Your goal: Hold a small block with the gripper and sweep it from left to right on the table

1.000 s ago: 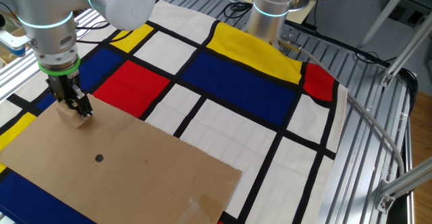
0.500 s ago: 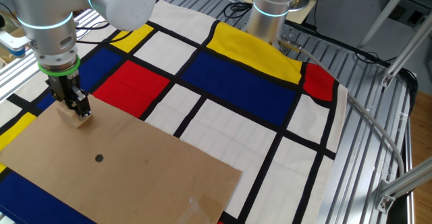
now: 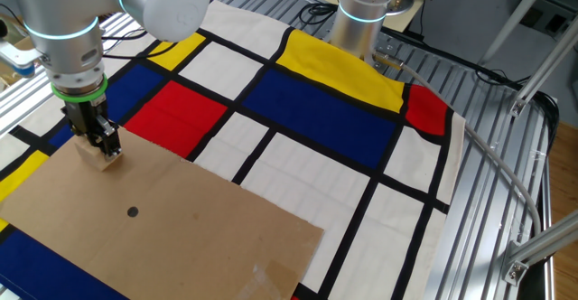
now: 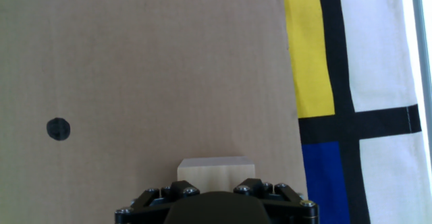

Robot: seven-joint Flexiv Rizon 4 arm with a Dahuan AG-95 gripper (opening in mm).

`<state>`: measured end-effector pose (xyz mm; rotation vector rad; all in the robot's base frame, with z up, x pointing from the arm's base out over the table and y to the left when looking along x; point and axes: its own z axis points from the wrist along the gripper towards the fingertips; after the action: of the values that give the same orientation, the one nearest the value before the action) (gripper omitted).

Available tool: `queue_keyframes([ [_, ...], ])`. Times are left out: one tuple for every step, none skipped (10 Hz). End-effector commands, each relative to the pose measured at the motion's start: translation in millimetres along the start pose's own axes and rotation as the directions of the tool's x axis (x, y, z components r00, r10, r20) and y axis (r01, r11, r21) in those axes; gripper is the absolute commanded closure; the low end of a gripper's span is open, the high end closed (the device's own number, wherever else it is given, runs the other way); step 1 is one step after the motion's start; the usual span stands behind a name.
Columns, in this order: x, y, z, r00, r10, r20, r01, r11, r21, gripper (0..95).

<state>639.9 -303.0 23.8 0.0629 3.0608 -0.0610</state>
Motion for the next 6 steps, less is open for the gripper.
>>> queue_keyframes([
  [0.1,0.0,-0.4,1.0,0.0,-0.001,0.0,1.0,-0.003,95.0],
  [0.3,-0.1,-0.4,1.0,0.001,-0.003,-0.001,1.0,-0.004,95.0],
  [0.4,-0.1,-0.5,1.0,0.001,-0.002,-0.001,1.0,-0.006,95.0],
  [0.4,-0.1,-0.4,1.0,0.0,-0.004,0.0,1.0,-0.013,95.0],
  [0.4,-0.1,-0.5,1.0,0.001,-0.005,-0.002,1.0,-0.017,95.0],
  [0.4,-0.1,-0.5,1.0,0.003,-0.004,-0.003,1.0,-0.015,95.0],
])
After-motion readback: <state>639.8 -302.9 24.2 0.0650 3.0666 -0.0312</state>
